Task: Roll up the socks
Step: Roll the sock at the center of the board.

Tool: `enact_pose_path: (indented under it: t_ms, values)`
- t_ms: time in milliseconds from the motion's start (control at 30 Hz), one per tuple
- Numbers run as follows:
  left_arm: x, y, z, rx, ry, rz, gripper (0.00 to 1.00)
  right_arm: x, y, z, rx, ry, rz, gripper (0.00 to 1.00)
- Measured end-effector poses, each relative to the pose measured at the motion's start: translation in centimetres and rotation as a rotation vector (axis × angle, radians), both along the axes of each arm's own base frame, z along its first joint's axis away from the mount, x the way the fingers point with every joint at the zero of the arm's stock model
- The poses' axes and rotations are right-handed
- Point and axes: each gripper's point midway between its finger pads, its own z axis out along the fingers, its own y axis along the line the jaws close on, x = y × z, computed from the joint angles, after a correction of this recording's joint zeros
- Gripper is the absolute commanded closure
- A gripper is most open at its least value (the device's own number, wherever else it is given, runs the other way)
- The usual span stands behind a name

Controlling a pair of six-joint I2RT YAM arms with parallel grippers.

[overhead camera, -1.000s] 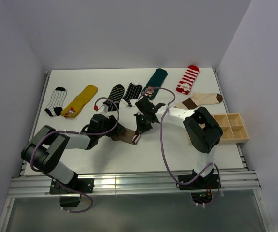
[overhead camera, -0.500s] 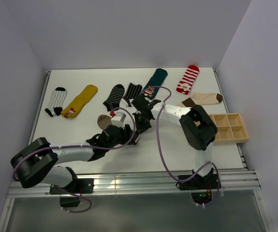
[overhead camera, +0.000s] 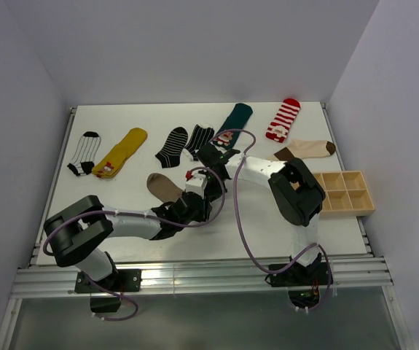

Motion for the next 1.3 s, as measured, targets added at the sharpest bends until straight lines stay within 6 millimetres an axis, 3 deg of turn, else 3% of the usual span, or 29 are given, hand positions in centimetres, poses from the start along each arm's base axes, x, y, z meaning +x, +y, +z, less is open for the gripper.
enact_pose_path:
  t_ms: [267,367,500,667,800,900,1033,1300]
  values:
    - [-0.6,0.4,-1.2,0.029,0.033,0.054,0.71,-0.2,0.2,0.0,0.003,0.005,0.001,1.00]
    - [-0.6,0.6,-1.3,0.020,0.049,0.087,0.82,-0.2,0.2,0.0,0.004,0.006,-0.002,0.97]
    - [-0.7,0.7,-1.4,-0.005,0.070,0.125,1.00,-0.3,0.4,0.0,0.014,0.015,-0.014,0.83]
    - [-0.7,0.7,-1.5,-0.031,0.091,0.157,1.00,-0.4,0.8,0.2,0.082,-0.007,-0.040,0.62]
    - [-0.7,1.0,-1.4,-0.072,0.115,0.176,1.00,-1.4,0.4,0.8,0.179,-0.026,-0.083,0.52]
    - [-0.8,2.0,-1.5,-0.132,0.154,0.187,1.00,-2.2,-0.2,1.5,0.271,-0.043,-0.124,0.51]
    - [-0.8,3.8,-1.5,-0.242,0.222,0.215,1.00,-1.7,-0.7,2.6,0.385,-0.076,-0.172,0.51]
    - [-1.2,6.3,-1.8,-0.456,0.346,0.271,1.00,-1.4,1.8,3.6,0.539,-0.079,-0.129,0.52]
